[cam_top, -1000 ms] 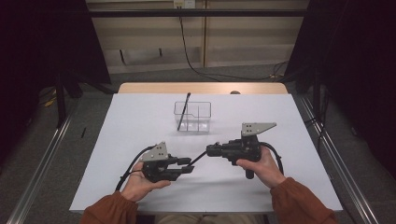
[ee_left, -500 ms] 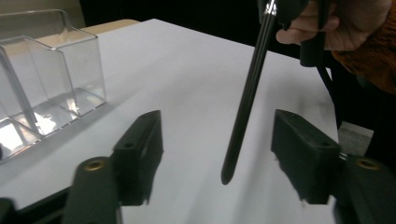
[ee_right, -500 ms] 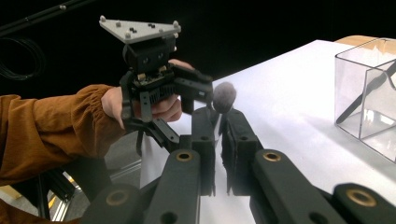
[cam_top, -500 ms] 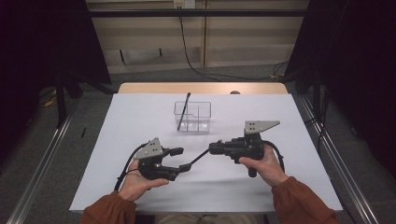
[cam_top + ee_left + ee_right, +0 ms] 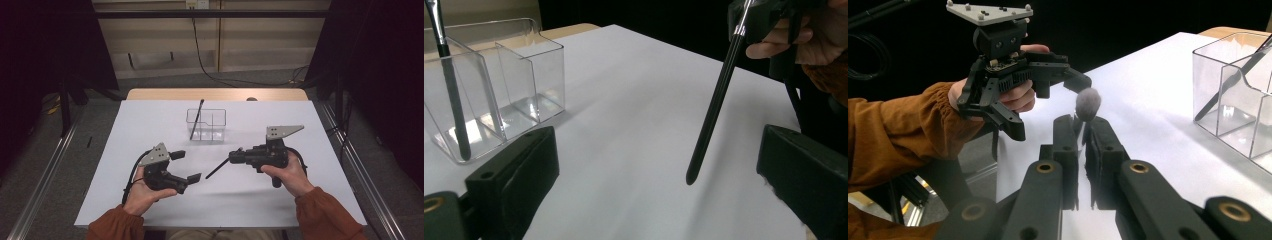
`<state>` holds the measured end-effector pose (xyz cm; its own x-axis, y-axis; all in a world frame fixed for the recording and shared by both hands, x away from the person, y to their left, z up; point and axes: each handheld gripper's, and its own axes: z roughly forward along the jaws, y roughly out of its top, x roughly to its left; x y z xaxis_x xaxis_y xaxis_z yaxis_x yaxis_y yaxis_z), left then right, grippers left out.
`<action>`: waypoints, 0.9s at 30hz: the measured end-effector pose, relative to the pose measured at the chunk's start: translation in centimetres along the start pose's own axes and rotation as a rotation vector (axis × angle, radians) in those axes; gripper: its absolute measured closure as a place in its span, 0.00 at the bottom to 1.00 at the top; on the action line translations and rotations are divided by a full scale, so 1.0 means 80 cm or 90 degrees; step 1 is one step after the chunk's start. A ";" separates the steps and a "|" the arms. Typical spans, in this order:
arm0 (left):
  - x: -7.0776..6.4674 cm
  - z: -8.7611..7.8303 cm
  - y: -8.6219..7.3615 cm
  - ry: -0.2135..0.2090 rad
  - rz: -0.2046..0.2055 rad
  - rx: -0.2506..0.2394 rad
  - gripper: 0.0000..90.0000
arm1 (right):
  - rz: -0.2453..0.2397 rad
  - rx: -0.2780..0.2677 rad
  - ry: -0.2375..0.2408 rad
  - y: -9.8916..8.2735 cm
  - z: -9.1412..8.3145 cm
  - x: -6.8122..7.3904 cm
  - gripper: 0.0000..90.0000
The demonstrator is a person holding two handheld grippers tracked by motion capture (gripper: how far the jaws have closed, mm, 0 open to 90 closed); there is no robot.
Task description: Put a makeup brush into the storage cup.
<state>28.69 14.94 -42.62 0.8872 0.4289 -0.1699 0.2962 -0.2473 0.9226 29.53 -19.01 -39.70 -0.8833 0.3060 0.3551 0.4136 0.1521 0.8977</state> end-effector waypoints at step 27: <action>0.002 0.004 0.009 -0.040 -0.009 0.016 0.03 | 0.001 0.099 0.022 0.034 0.009 0.000 0.93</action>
<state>29.17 14.58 -42.07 0.9030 0.3774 -0.2054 0.3174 -0.2635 0.9110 30.85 -17.94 -37.44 -0.8888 0.2743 0.3671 0.4412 0.2959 0.8472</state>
